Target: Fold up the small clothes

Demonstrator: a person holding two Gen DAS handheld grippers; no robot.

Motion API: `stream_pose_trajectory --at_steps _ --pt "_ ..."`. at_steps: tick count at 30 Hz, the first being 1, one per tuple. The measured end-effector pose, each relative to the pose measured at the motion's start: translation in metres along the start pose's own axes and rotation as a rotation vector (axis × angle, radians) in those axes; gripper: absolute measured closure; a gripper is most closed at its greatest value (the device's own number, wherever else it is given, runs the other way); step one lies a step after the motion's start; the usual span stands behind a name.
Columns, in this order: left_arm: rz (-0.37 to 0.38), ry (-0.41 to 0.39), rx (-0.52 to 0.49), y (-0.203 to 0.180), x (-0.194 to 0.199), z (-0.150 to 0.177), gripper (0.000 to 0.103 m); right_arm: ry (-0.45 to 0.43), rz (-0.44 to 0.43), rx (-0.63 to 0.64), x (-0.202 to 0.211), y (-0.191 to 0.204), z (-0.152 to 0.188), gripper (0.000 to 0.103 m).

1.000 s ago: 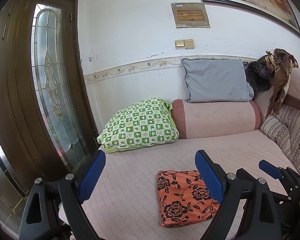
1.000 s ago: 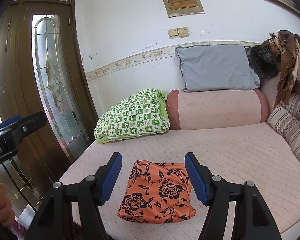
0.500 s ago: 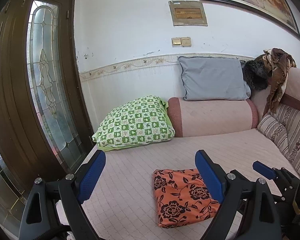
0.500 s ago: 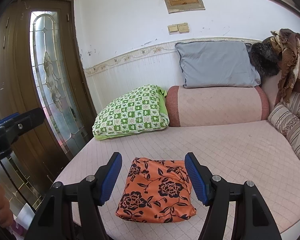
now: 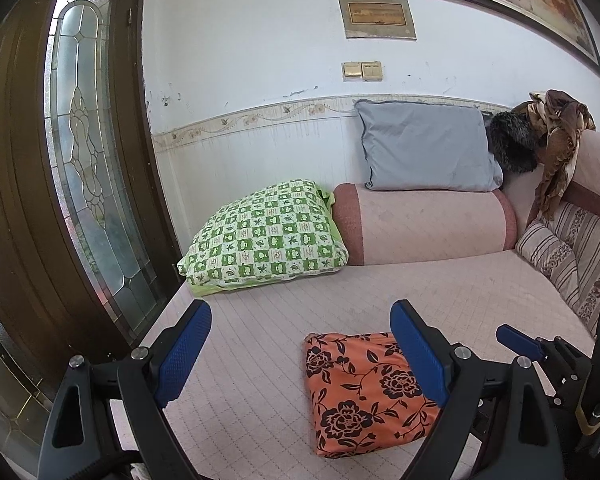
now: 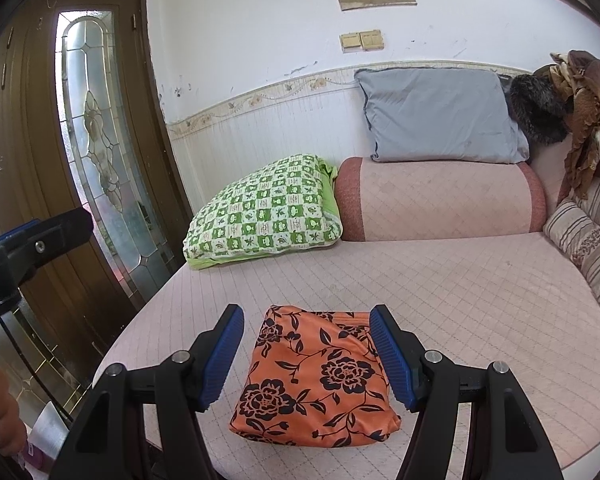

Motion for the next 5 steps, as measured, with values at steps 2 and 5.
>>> stream_pose_trajectory --at_steps 2,5 --pt "0.023 0.002 0.016 0.001 -0.006 0.002 0.012 0.006 -0.003 0.003 -0.006 0.000 0.001 0.034" --pt "0.019 -0.012 0.014 0.000 -0.020 0.005 0.012 0.020 -0.013 -0.006 -0.021 -0.005 0.002 0.034"
Point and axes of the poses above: each gripper's, at about its wrist camera, not at the fingertips, and x roughly against the way its jaws point, y to its left, z to its underside, the point moved 2 cm from there along -x, roughly the way its jaws point, and after that the axes turned 13 degrees about -y, right-handed, at the moved point
